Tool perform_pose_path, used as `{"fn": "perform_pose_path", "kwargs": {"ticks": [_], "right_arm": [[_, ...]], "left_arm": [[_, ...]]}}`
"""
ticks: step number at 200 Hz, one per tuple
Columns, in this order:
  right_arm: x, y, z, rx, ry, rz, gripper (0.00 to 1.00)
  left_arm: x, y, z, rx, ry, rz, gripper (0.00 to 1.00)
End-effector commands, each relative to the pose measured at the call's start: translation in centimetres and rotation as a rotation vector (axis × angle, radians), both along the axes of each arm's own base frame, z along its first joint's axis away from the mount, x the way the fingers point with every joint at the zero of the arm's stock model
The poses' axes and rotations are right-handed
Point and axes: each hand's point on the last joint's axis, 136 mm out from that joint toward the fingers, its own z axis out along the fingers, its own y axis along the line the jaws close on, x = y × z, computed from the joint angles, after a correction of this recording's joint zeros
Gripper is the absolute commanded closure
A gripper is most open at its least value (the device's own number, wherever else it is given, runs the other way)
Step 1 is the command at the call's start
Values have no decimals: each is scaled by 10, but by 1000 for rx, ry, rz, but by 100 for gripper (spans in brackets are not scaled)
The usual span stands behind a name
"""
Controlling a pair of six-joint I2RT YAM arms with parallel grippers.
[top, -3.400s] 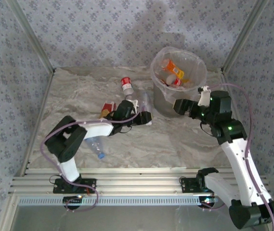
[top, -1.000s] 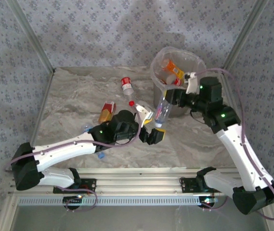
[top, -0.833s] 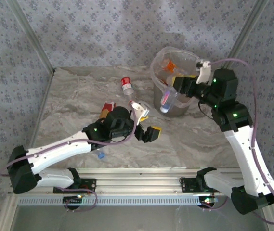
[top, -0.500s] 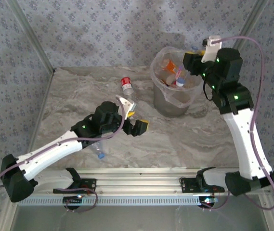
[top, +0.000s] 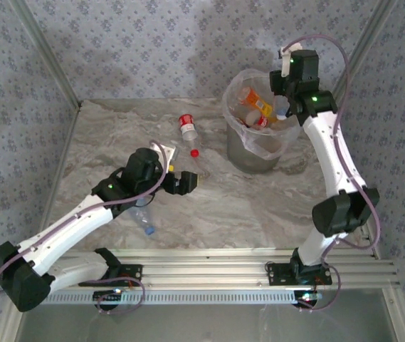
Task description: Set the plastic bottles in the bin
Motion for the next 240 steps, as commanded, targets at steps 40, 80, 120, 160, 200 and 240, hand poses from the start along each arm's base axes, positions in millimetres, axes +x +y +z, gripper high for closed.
{"fn": "perform_pose_path", "kwargs": {"ticks": [40, 80, 120, 160, 200, 240], "right_arm": [[37, -3, -27, -226, 48, -21, 50], [34, 22, -37, -214, 66, 60, 26], [12, 38, -5, -154, 11, 96, 16], [-27, 39, 18, -44, -17, 109, 16], [-90, 49, 30, 140, -22, 162, 15], [-155, 68, 20, 331, 13, 279, 11]], "left_arm": [[-2, 23, -12, 19, 61, 77, 0], [10, 29, -23, 32, 110, 128, 0], [36, 40, -35, -1, 193, 209, 1], [68, 43, -43, -35, 246, 253, 4], [110, 43, -61, -20, 313, 308, 5], [158, 28, -76, 31, 336, 329, 5]]}}
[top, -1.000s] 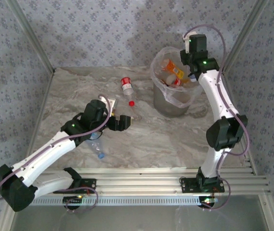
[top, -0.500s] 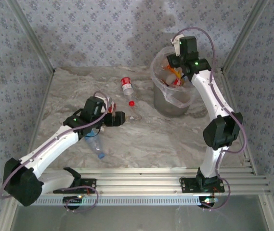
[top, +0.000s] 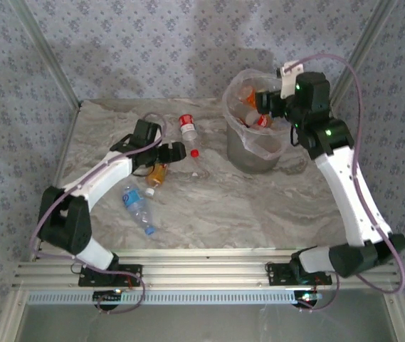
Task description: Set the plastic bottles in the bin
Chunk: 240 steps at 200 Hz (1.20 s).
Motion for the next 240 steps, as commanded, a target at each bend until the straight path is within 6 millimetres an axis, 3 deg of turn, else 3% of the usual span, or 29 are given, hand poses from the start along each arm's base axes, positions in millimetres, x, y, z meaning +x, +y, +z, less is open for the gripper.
{"fn": "perform_pose_path", "kwargs": {"ticks": [1, 32, 50, 106, 141, 191, 217, 221, 240], "right_arm": [[-33, 18, -17, 157, 81, 90, 11], [-75, 28, -30, 275, 132, 188, 1], [-94, 31, -36, 322, 162, 224, 0], [-122, 26, -56, 370, 213, 225, 0], [-125, 24, -59, 373, 219, 217, 0], [-123, 26, -66, 381, 236, 219, 0], [-122, 27, -66, 391, 235, 219, 0], [-121, 28, -81, 386, 268, 212, 0], [-117, 27, -94, 395, 300, 185, 0]], "left_arm": [[30, -12, 4, 2, -12, 7, 5], [66, -21, -16, 51, 21, 22, 4], [83, -25, -31, 86, 55, 27, 3], [122, -37, -72, 142, 119, 37, 2], [129, -46, -88, 125, 133, 29, 6], [126, -56, -103, 80, 143, 17, 22], [124, -59, -98, 63, 112, 4, 33], [125, -60, -95, 57, 100, 0, 35], [119, -61, -81, 38, 74, -15, 43]]}}
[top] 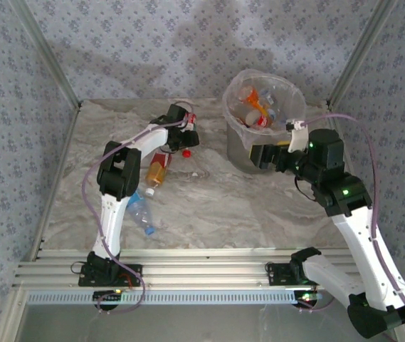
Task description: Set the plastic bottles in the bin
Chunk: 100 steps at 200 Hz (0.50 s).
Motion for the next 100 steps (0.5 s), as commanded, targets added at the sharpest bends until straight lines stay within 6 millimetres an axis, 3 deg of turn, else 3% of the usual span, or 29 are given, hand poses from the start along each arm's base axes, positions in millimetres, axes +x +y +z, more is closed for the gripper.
{"fn": "perform_pose_path", "kwargs": {"ticks": [1, 44, 75, 100], "right_arm": [[1, 1, -17, 20, 49, -13, 0], [12, 13, -38, 99, 98, -7, 3], [15, 29, -40, 171, 123, 47, 4], [19, 40, -40, 222, 140, 74, 4]], "left_arm": [[-6, -8, 33, -48, -60, -31, 43], [-32, -15, 87, -132, -201, -92, 45], [-70, -26, 120, -203, -303, -185, 45], [-106, -31, 135, -252, -337, -249, 45]]}}
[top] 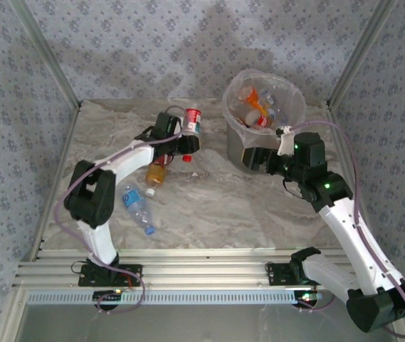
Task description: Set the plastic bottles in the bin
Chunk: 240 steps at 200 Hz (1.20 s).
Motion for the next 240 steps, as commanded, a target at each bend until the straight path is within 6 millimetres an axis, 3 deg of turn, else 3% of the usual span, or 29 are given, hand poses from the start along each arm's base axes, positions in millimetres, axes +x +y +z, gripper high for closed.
{"fn": "perform_pose_path", "kwargs": {"ticks": [1, 50, 123, 195, 219, 240], "right_arm": [[3, 18, 12, 102, -10, 46, 4], [21, 48, 20, 199, 4, 109, 6], [43, 88, 10, 223, 43, 179, 6], [46, 94, 11, 222, 45, 190, 21], [45, 92, 12, 217, 42, 186, 37], [43, 90, 16, 212, 36, 181, 45]], "left_arm": [[-24, -17, 36, -88, -115, -106, 45], [-102, -36, 63, -104, -267, -270, 45], [-172, -59, 95, -145, -370, -445, 44], [-196, -73, 97, -121, -384, -516, 44], [-194, -72, 98, -115, -388, -504, 43], [-193, -73, 99, -121, -379, -497, 39]]}}
